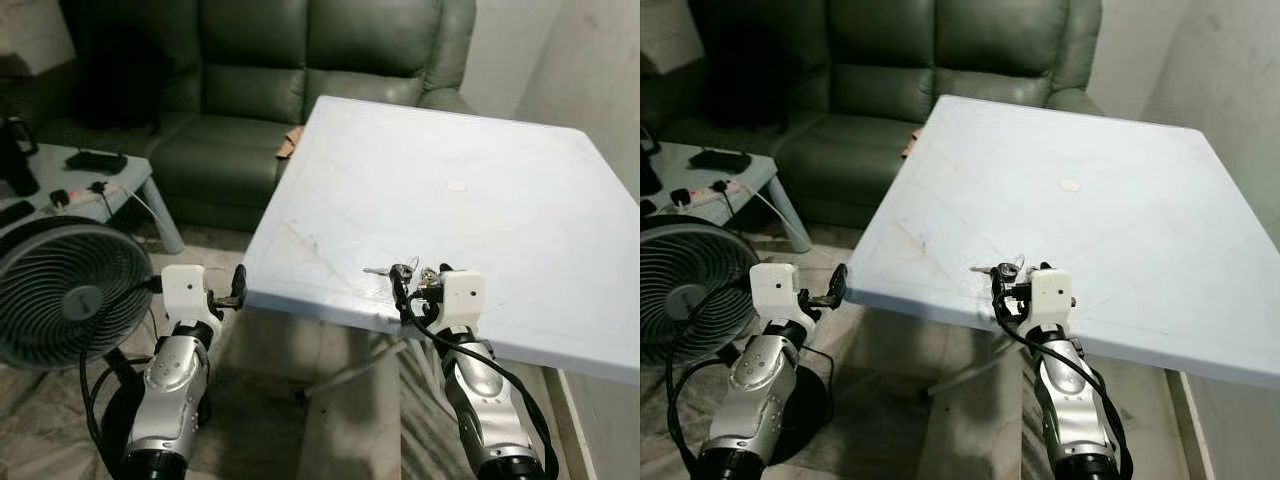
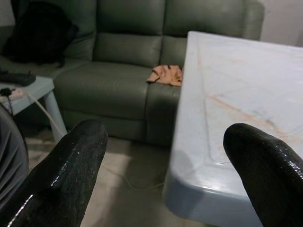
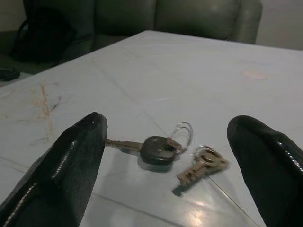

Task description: Hang keys on a hook

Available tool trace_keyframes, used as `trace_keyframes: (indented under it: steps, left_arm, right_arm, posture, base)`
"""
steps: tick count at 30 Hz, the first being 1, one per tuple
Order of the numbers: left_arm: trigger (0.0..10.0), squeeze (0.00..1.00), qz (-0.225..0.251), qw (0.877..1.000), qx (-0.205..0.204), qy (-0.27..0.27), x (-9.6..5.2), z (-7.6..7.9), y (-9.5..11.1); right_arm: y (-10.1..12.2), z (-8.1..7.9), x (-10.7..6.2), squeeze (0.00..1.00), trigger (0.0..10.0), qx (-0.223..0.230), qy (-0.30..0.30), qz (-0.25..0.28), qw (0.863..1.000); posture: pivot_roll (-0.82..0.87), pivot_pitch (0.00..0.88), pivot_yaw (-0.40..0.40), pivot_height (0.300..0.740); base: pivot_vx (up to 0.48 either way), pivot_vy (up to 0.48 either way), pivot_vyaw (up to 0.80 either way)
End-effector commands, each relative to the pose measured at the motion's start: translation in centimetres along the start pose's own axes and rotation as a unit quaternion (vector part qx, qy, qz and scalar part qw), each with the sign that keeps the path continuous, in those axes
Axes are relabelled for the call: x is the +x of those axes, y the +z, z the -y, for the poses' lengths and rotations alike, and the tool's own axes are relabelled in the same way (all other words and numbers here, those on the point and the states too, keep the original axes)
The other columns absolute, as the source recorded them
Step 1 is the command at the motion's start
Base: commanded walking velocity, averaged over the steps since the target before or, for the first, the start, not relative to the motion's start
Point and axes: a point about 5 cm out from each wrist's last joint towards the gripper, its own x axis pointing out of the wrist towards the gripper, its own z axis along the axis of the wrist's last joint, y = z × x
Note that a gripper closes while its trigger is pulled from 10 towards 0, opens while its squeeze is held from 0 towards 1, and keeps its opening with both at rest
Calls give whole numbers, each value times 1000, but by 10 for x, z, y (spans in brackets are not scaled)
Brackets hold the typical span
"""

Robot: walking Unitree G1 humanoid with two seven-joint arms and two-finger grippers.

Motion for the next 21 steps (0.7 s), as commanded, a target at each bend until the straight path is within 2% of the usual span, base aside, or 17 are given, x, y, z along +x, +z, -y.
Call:
trace_keyframes:
  steps: [1, 14, 19, 21]
  left_arm:
    - [10000, 0, 5, 1000, 7, -6, 0, 3, 1]
    - [10000, 0, 4, 1000, 7, -20, -1, 5, -1]
    - [10000, 0, 11, 998, 21, -60, -6, 16, -2]
    - [10000, 0, 11, 994, 36, -98, -11, 25, -4]
  right_arm:
    - [0, 4, 1, 0, 10000, -3, -1, -2, 1000]
    - [0, 5, 0, 0, 10000, -7, 5, -1, 1000]
    - [3, 2, 2, 0, 10000, -16, 19, 3, 1000]
    - [6, 2, 5, 0, 10000, -26, 26, 4, 999]
  posture:
    - [14, 0, -17, 740]
    - [10, 0, -19, 740]
    - [9, 0, -18, 740]
    - [10, 0, -18, 740]
  base:
    - [0, 0, 0]
    - [0, 0, 0]
    - [0, 0, 0]
    - [0, 0, 0]
